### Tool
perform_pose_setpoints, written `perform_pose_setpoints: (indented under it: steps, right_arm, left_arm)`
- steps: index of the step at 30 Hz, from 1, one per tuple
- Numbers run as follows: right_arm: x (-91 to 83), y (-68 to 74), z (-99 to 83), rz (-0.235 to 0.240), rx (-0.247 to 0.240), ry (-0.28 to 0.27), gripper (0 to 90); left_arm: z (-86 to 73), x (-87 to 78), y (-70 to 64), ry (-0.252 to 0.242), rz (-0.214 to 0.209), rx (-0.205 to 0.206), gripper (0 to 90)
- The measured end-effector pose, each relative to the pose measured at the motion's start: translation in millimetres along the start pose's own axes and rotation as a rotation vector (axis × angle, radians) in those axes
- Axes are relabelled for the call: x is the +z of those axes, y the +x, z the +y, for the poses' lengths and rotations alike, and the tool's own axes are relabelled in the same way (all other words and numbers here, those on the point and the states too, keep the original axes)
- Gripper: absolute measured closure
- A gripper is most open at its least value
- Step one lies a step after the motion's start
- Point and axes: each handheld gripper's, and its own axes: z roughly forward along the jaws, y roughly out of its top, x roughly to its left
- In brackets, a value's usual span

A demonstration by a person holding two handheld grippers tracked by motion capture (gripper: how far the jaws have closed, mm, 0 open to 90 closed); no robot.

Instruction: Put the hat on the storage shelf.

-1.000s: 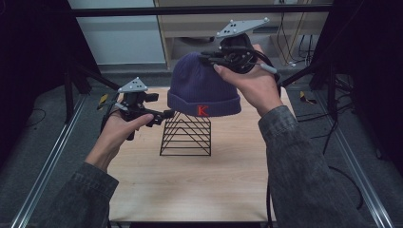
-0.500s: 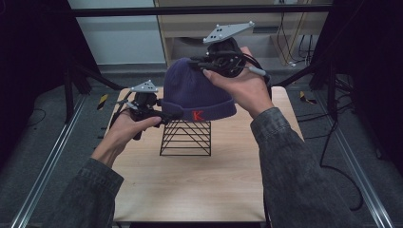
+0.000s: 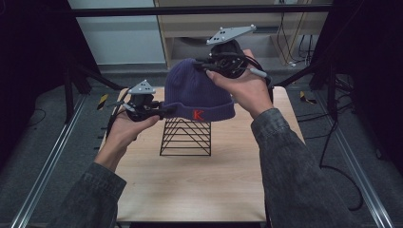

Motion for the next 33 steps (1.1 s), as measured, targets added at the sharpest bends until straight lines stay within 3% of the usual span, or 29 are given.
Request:
perform_pose_setpoints:
  steps: [8,12,17,33]
  right_arm:
    - [9.0,-0.1,-7.0,-0.027,0.005,0.029,81.1]
    - [15.0,-2.0,-7.4,-0.036,0.013,0.036,81.1]
    - [18.7,-2.6,-5.3,-0.031,0.011,0.044,80.9]
    - [42.6,-2.2,-17.8,-0.017,0.038,0.091,80.5]
  left_arm:
    - [2.8,-12.3,-2.4,0.000,0.043,0.005,67.4]
    - [3.1,-13.4,-0.9,0.000,0.044,-0.002,67.5]
    - [4.5,-18.1,-1.2,0.011,0.052,0.013,67.5]
    - [-9.5,-15.3,7.3,0.046,0.076,-0.001,68.4]
